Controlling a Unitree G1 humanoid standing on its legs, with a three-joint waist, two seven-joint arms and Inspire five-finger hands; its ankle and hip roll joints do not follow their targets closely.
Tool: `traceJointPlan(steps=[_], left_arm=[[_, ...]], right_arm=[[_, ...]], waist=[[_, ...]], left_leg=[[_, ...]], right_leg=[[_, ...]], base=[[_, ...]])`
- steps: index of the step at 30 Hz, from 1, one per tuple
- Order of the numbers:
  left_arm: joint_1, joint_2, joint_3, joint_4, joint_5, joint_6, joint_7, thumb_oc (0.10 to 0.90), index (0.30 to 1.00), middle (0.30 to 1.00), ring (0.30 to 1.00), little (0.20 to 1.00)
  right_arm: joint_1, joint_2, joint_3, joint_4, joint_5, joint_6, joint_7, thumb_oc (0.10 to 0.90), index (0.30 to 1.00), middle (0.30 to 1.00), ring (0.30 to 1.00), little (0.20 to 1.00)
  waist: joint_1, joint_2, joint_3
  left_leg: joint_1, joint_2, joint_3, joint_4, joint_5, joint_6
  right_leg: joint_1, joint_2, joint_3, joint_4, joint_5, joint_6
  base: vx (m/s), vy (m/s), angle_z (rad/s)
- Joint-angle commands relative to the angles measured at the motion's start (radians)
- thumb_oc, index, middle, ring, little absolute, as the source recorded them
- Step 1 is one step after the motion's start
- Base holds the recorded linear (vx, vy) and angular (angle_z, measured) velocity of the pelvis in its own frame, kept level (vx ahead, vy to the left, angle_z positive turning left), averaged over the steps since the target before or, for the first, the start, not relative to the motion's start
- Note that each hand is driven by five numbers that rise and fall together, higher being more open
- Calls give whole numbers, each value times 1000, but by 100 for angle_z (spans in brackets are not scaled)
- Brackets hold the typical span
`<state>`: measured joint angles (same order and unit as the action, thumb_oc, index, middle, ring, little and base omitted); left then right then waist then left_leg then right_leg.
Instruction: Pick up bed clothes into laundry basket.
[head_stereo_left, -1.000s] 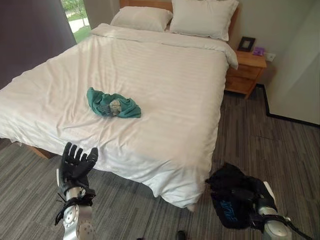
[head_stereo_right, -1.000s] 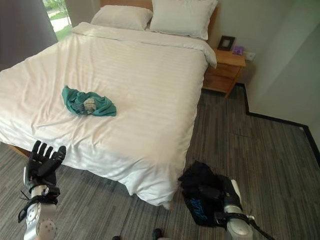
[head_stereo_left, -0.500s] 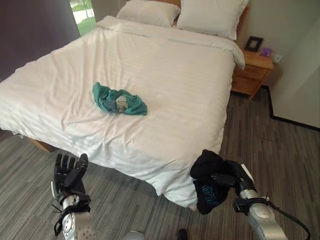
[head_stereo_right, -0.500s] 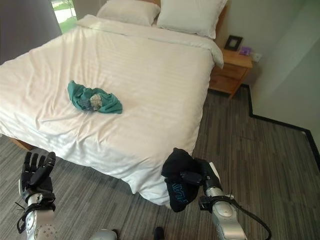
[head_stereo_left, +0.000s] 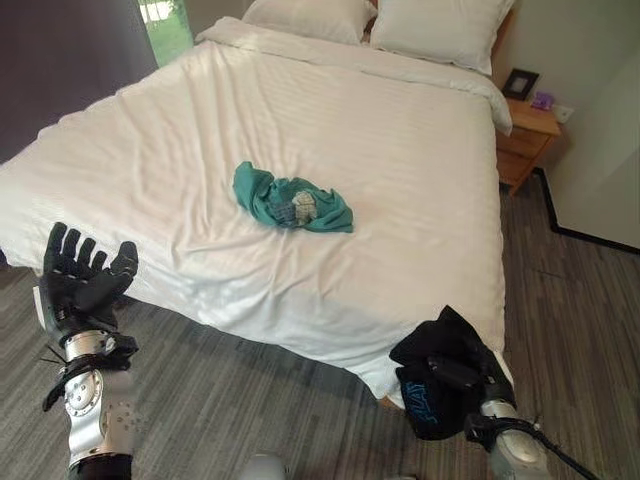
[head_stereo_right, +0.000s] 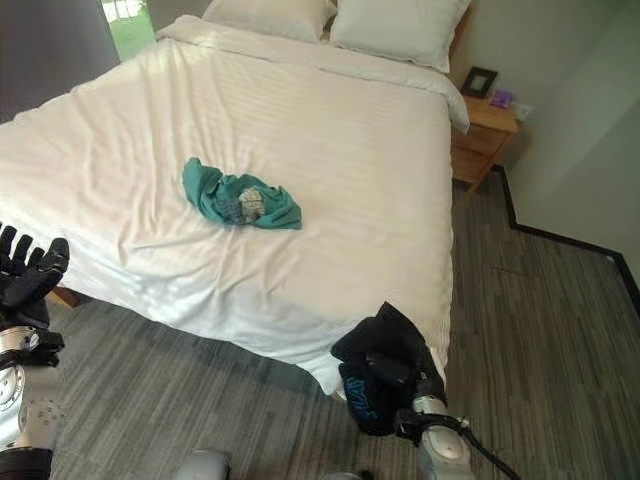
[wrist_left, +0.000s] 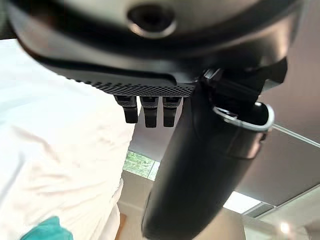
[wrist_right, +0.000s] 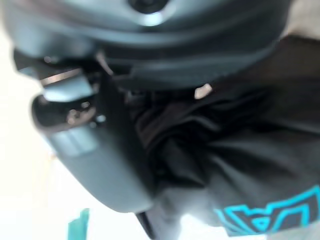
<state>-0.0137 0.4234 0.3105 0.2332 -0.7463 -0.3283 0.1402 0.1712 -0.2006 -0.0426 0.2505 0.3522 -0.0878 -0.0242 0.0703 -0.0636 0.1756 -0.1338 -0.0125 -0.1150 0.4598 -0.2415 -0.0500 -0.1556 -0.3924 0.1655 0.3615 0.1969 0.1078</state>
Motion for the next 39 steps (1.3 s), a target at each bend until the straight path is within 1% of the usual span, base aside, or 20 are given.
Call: traceJointPlan(steps=[1,2,3,4,6,8,9,10,12,19,23,26,29,30,31,32,34,35,36,39], left_arm=[[7,86,21,-140,104,-45,-57,800,900,900,900,900],[7,86,21,-141,105,-45,-56,800,900,900,900,900],[14,94,24,-150,140,-36,-59,800,900,900,900,900],[11,92,29,-162,150,-26,-62,800,900,900,900,900],[3,99,23,-172,167,-20,-83,800,900,900,900,900],[-6,104,22,-181,182,-19,-92,800,900,900,900,900],[-33,120,7,-168,187,-20,-90,800,900,900,900,900],[-36,120,6,-166,187,-20,-90,800,900,900,900,900],[-63,145,-9,-156,207,-21,-76,800,900,900,900,900],[-86,185,-7,-93,167,-18,-63,800,900,900,900,900],[-99,262,-30,-31,223,14,-62,800,900,900,900,900],[-145,394,-46,45,319,50,-44,800,900,900,900,900],[-192,450,-77,94,345,72,-31,800,900,900,900,900],[-245,496,-108,143,361,87,-33,800,900,900,900,900],[-323,558,-155,204,424,121,-21,800,900,900,900,900],[-332,560,-163,209,424,120,-20,800,900,900,900,900],[-389,609,-197,247,450,126,-16,800,900,900,900,900],[-442,639,-238,286,448,131,-11,800,900,900,900,900],[-465,655,-255,322,425,128,-12,800,900,900,900,900],[-552,724,-321,411,454,139,-18,800,900,900,900,900]], right_arm=[[-52,-138,4,-133,26,-103,52,400,300,300,300,300],[-52,-138,4,-133,26,-103,52,400,300,300,300,300],[-60,-148,-6,-124,22,-100,59,400,300,300,300,300],[-62,-157,-12,-113,20,-96,68,400,300,300,300,300],[-64,-175,-25,-94,18,-94,72,400,300,300,300,300],[-61,-186,-45,-103,27,-91,81,400,300,300,300,300],[-65,-200,-60,-106,34,-97,76,400,300,300,300,300],[-65,-200,-61,-106,34,-97,76,400,300,300,300,300],[-70,-208,-68,-109,42,-107,70,400,300,300,300,300],[-125,-233,2,-103,53,-97,84,400,300,300,300,300],[-118,-243,13,-103,64,-82,103,400,300,300,300,300],[-103,-265,15,-90,72,-68,115,400,300,300,300,300],[-87,-273,21,-97,65,-63,121,400,300,300,300,300],[-73,-277,24,-99,70,-58,130,400,300,300,300,300],[-65,-285,31,-100,82,-56,135,400,300,300,300,300],[-65,-282,28,-99,83,-56,135,400,300,300,300,300],[-61,-291,32,-97,99,-62,138,400,300,300,300,300],[-71,-299,41,-90,106,-61,137,400,300,300,300,300],[-76,-307,48,-82,116,-60,135,400,300,300,300,300],[-85,-308,47,-75,141,-61,123,400,300,300,300,300]], waist=[[-27,89,-106],[-27,89,-108],[-23,93,-101],[-24,87,-99],[-23,77,-96],[-29,68,-97],[-47,67,-103],[-46,68,-102],[-61,62,-111],[-28,56,-143],[-38,60,-158],[-49,63,-172],[-54,60,-171],[-63,58,-167],[-75,43,-144],[-73,42,-143],[-68,28,-96],[-50,28,-69],[-44,26,-60],[-50,25,-63]], left_leg=[[91,105,-80,-335,193,2],[89,105,-80,-338,197,2],[103,63,-47,-345,195,36],[121,42,-41,-352,193,47],[140,12,-20,-365,195,64],[164,-14,-5,-386,200,72],[179,-38,-5,-400,204,78],[181,-36,-5,-402,203,78],[191,-65,-4,-406,198,81],[196,-57,57,-414,186,78],[208,-52,58,-466,211,74],[213,-45,60,-492,221,67],[214,-41,58,-495,222,66],[208,-38,56,-478,215,63],[162,-47,56,-346,190,47],[153,-46,55,-332,182,47],[54,-54,43,-145,211,28],[5,-67,-15,-62,249,21],[-21,-74,-56,-60,268,24],[-46,-1,-26,-197,289,15]], right_leg=[[18,102,-63,162,-58,31],[15,102,-62,161,-55,31],[3,147,-162,236,-119,17],[-2,183,-190,254,-170,6],[-7,250,-232,234,-213,0],[-13,292,-255,189,-228,1],[-24,343,-241,131,-232,0],[-21,345,-242,128,-231,-1],[12,373,-225,1,-233,-4],[154,358,-215,-225,-251,-3],[183,366,-206,-289,-247,-7],[198,373,-205,-327,-238,-4],[199,378,-205,-327,-237,-3],[201,381,-198,-325,-239,-5],[196,381,-183,-315,-243,-13],[194,381,-184,-313,-244,-13],[200,379,-167,-305,-243,-27],[202,387,-149,-299,-241,-34],[203,387,-134,-297,-243,-33],[220,377,-118,-314,-248,-12]], base=[[2,485,-40],[-60,615,-31],[-42,494,-18],[-51,599,-57],[-34,316,-61],[-34,251,-49],[-18,175,-53],[13,140,-40],[16,65,-52],[32,-15,-33],[28,-36,-24],[50,-43,7],[32,-49,9],[-23,-96,9],[-28,-95,11],[-86,-97,8],[-114,-63,-2],[-105,-21,-12],[-53,12,-24],[90,76,-41]])
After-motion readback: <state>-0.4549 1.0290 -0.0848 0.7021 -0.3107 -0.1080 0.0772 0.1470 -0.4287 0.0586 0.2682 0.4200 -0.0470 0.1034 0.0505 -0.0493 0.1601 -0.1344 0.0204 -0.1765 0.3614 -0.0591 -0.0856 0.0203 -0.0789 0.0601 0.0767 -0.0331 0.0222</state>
